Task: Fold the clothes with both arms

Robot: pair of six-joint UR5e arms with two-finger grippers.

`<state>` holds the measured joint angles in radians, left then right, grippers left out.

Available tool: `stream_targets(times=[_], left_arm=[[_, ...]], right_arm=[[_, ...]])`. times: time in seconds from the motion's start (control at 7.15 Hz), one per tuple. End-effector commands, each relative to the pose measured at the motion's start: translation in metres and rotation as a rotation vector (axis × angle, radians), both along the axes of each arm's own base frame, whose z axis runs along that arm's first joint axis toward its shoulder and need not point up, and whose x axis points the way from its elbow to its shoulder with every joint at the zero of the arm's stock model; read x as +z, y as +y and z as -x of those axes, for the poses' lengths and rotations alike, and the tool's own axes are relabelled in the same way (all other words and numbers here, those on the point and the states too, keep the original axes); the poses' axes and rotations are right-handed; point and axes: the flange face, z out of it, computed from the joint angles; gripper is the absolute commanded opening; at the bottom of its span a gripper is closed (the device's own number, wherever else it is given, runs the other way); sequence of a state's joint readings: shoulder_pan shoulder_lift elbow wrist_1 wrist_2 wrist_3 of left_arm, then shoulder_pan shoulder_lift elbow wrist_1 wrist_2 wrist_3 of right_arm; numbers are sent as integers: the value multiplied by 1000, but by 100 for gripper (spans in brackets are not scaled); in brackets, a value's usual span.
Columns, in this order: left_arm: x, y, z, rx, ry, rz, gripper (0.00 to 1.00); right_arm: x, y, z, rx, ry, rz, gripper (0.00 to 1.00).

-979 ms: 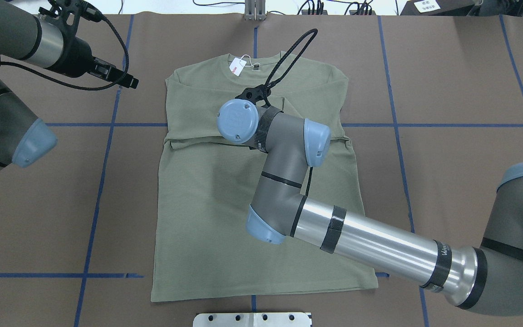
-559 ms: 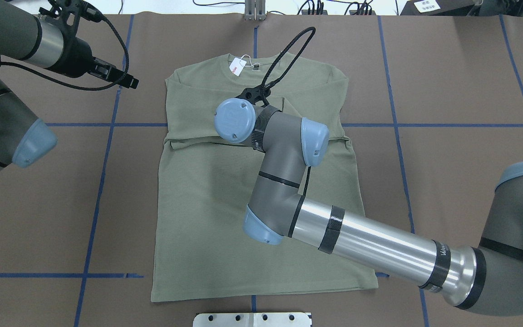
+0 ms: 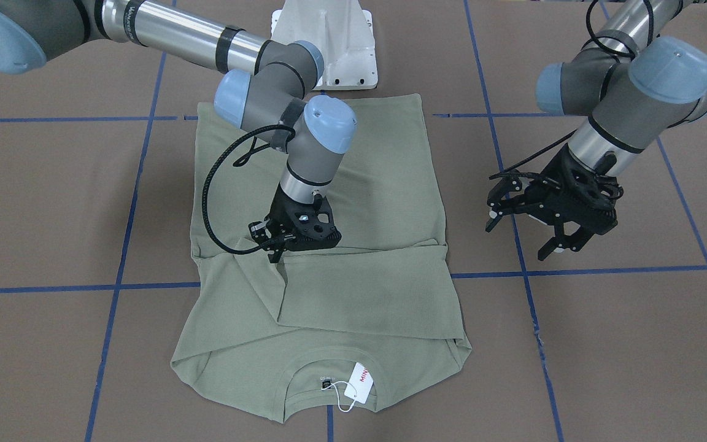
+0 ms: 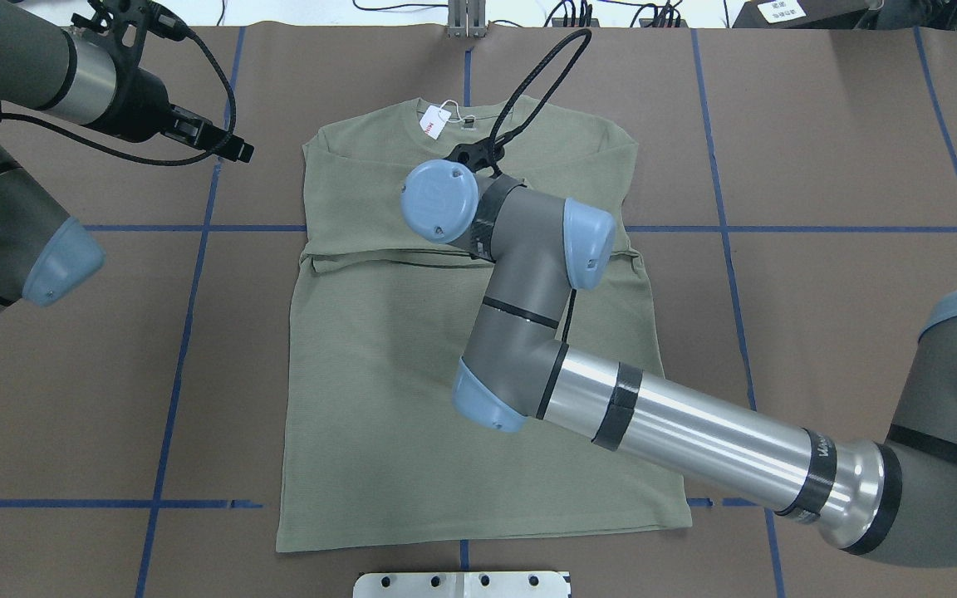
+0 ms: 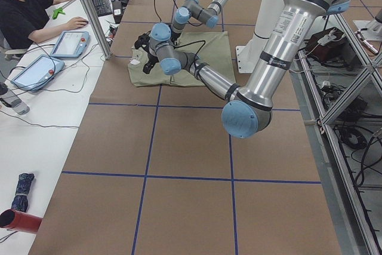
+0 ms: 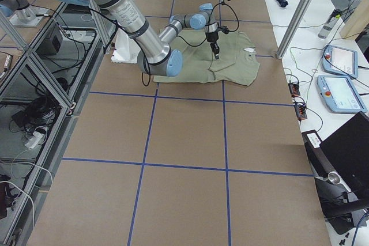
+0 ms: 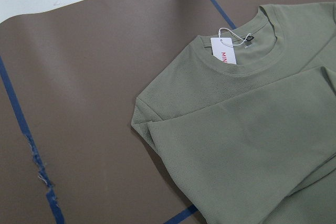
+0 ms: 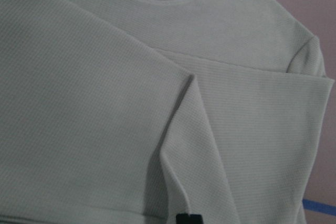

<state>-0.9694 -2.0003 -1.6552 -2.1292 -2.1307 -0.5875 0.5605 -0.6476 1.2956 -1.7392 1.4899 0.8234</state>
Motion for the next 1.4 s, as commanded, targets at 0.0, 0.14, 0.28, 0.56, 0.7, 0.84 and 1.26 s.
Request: stream_targets(times=[0.0,0.14,0.28,0.56,0.7,0.84,1.26], left_arm=[[-2,0,0,0,2,-3,100],[-1,0,0,-1,1,0,100],[-1,1,0,-1,2,-1,100],[-1,0,0,-2,1,0,100],[0,0,0,-3,-1,-1,100],[0,-1,0,-8,-3,2,100],[1,0,-1,-73,41,133,100]], right_arm=[[39,-40,-55,-45,69,-20,0],[61,-52,-73,-74,104,-28,0],[84,-59,-84,-74,98,-45,0],[103,-60,-85,-59,72,-62,84],[99,-60,-84,-44,16,-96,100],[91,-58,-80,-45,-57,-80,100],[27,-38,-82,6,-435,-22,100]])
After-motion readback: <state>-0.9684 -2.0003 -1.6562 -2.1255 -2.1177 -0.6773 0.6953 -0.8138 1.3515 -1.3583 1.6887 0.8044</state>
